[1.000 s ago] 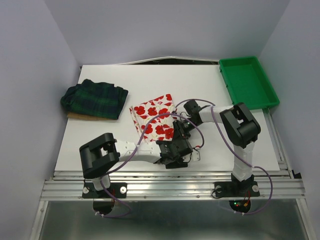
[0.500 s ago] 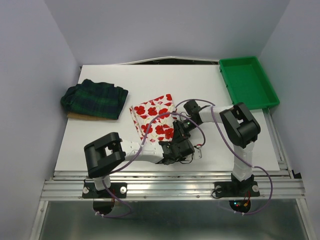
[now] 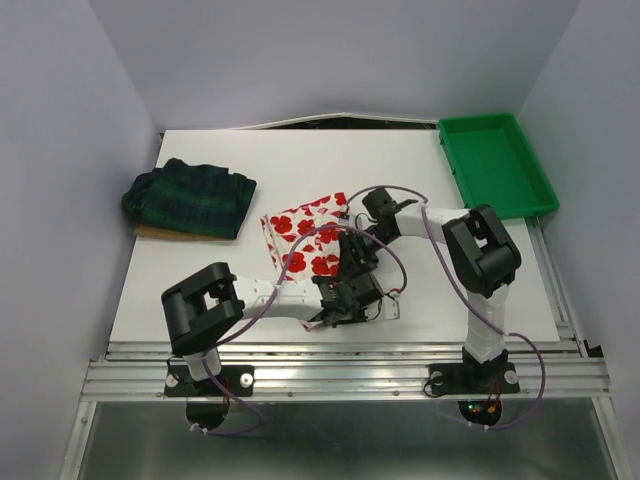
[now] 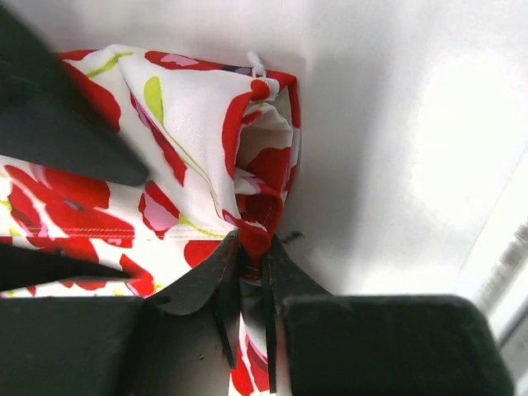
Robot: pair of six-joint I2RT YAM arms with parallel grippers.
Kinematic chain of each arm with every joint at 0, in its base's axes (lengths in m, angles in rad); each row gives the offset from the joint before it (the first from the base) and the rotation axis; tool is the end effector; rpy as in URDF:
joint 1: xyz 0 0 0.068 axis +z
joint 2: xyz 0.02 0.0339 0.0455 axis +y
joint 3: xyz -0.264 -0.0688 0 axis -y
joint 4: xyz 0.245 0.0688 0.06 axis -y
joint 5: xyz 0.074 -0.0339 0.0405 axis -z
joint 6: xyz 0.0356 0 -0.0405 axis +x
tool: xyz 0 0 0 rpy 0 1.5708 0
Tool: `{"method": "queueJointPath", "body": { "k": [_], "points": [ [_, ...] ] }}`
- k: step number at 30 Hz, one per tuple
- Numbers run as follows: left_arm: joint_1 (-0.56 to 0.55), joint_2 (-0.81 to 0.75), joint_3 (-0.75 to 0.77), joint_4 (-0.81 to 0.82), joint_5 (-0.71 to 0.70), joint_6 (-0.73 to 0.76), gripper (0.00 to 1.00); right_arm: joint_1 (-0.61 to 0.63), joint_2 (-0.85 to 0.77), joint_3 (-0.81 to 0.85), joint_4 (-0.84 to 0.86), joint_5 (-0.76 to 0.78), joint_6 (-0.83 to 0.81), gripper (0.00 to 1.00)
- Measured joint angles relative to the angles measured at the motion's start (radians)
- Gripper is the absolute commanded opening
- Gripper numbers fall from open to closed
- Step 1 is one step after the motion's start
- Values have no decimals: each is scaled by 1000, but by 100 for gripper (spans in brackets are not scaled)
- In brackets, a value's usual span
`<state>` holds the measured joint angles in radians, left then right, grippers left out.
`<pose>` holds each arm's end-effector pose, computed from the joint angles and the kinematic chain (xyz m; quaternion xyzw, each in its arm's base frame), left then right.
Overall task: Fold and stack the skirts
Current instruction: Fold the skirt
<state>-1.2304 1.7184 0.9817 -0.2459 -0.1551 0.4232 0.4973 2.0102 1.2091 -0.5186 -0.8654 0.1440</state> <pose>0.1191 -0.3198 0.1636 0.6869 0.6627 -0.0453 0.2949 0.3123 0.2003 0.1242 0.2100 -0.8774 -0.4306 0.0232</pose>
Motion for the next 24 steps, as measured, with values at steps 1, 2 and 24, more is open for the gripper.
{"method": "queueJointPath", "body": {
  "k": [1, 2, 24],
  "points": [
    [2, -7, 1, -19, 29, 4, 0, 1, 0, 43, -24, 26, -14, 71],
    [2, -19, 3, -47, 65, 7, 0, 0, 0, 77, -27, 45, -23, 74],
    [77, -83, 303, -457, 638, 53, 0, -24, 286, 607, -23, 224, -328, 53]
  ]
}}
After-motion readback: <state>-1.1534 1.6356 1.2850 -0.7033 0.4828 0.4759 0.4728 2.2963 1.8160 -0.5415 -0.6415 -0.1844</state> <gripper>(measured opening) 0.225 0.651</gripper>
